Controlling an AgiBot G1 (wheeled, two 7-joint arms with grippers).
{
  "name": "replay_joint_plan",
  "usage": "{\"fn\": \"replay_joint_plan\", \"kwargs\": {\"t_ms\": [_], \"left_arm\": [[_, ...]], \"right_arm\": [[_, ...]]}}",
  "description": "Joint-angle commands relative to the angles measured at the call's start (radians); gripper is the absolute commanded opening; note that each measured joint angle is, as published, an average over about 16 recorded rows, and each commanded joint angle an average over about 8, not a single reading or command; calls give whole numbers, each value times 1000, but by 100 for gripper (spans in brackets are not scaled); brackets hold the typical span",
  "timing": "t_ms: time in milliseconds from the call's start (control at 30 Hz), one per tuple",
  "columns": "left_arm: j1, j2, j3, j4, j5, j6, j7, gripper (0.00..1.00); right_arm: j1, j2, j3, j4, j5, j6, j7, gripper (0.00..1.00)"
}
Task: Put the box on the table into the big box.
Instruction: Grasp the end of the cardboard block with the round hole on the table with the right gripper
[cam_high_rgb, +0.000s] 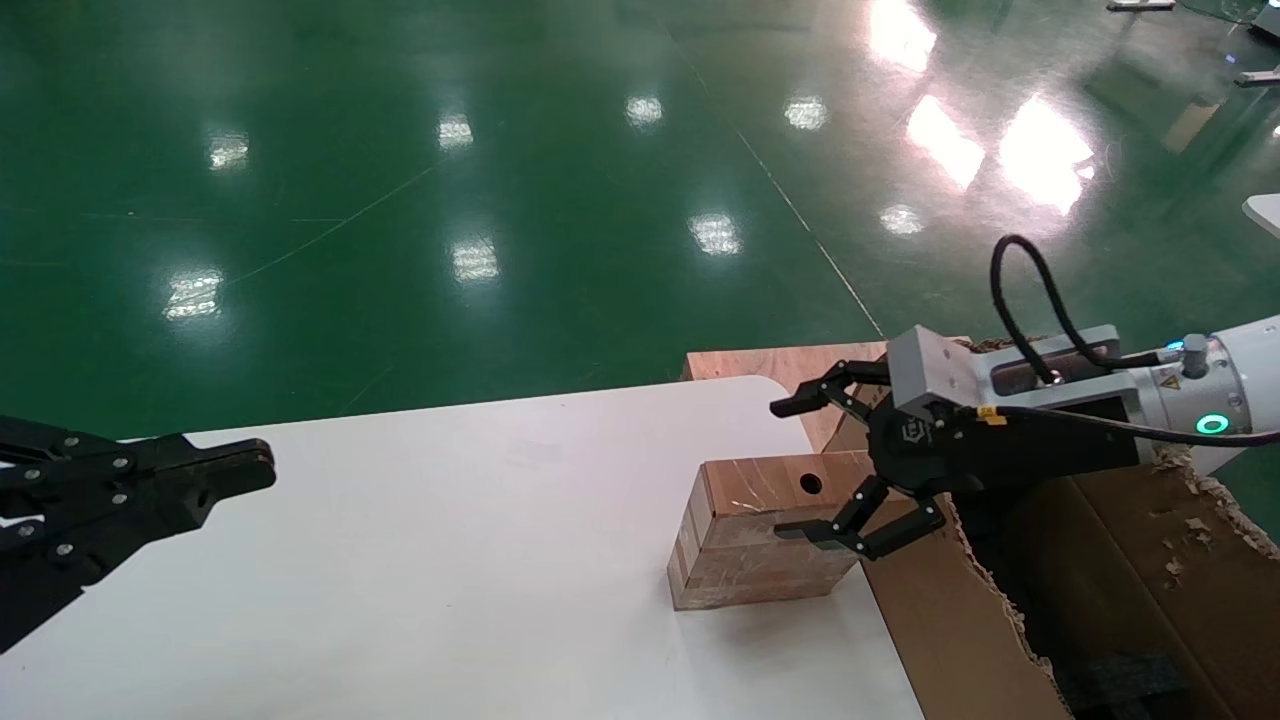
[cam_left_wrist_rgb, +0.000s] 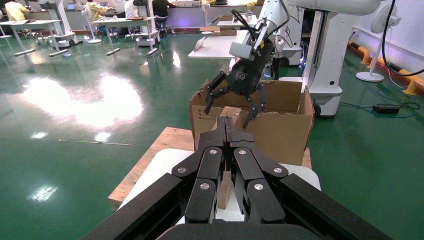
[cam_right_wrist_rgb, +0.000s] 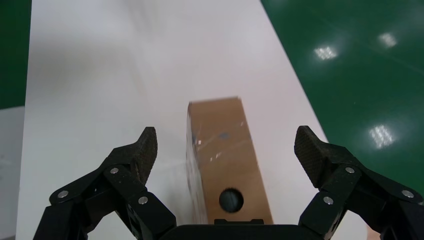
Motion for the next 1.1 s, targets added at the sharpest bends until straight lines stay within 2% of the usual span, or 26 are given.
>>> {"fn": "replay_joint_plan", "kwargs": {"t_ms": [33, 433, 1100], "left_arm": [[0, 0, 0, 0, 0, 0, 0, 0], [0, 0, 0, 0, 0, 0, 0, 0], [0, 0, 0, 0, 0, 0, 0, 0]], "right_arm": [[16, -5, -28, -16, -6, 0, -11, 100], [88, -45, -168, -126, -2, -1, -89, 100], [172, -81, -346, -229, 73, 0, -163, 100]]}}
